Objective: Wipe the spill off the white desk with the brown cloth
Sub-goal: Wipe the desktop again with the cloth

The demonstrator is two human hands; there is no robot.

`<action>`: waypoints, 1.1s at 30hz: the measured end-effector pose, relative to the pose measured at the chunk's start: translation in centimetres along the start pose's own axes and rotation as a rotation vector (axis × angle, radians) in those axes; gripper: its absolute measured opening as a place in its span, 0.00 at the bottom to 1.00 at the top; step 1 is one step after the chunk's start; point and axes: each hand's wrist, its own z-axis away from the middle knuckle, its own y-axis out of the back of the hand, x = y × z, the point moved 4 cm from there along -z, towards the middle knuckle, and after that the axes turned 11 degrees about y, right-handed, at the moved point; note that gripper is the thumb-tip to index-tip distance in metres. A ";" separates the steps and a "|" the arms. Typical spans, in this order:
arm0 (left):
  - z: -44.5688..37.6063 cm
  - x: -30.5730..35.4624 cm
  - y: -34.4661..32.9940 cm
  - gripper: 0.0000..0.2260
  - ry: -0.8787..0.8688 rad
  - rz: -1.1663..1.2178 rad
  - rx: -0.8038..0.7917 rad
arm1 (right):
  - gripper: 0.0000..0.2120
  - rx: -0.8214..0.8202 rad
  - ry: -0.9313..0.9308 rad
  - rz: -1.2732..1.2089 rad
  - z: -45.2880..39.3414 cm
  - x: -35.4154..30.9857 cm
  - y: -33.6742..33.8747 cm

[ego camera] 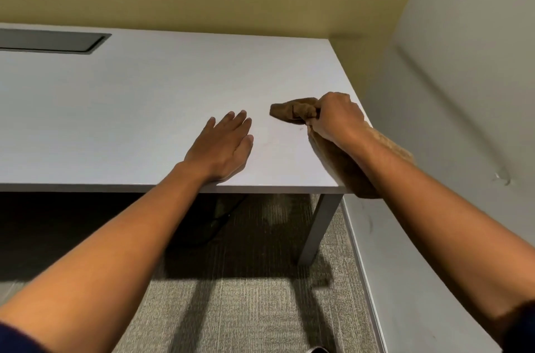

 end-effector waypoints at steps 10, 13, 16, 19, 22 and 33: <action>-0.6 0.0 -0.1 0.25 0.009 0.019 0.006 | 0.14 -0.045 0.004 -0.161 -0.1 0.0 0.5; -0.7 0.0 -0.2 0.25 0.021 0.019 0.000 | 0.12 -0.132 0.076 -0.214 0.9 -0.9 -0.3; -0.6 0.1 -0.3 0.26 0.018 0.023 -0.009 | 0.13 -0.149 0.107 -0.236 1.1 -1.1 -0.7; -0.6 -0.1 -0.3 0.26 0.015 0.032 -0.005 | 0.17 -0.147 0.113 -0.248 0.6 -1.1 -0.6; -0.4 0.0 -0.3 0.27 -0.009 0.042 -0.002 | 0.18 -0.132 0.103 -0.236 0.5 -1.2 -0.4; -0.1 0.1 -0.1 0.30 -0.030 0.059 0.002 | 0.18 0.021 0.059 -0.041 -0.1 -2.2 -0.5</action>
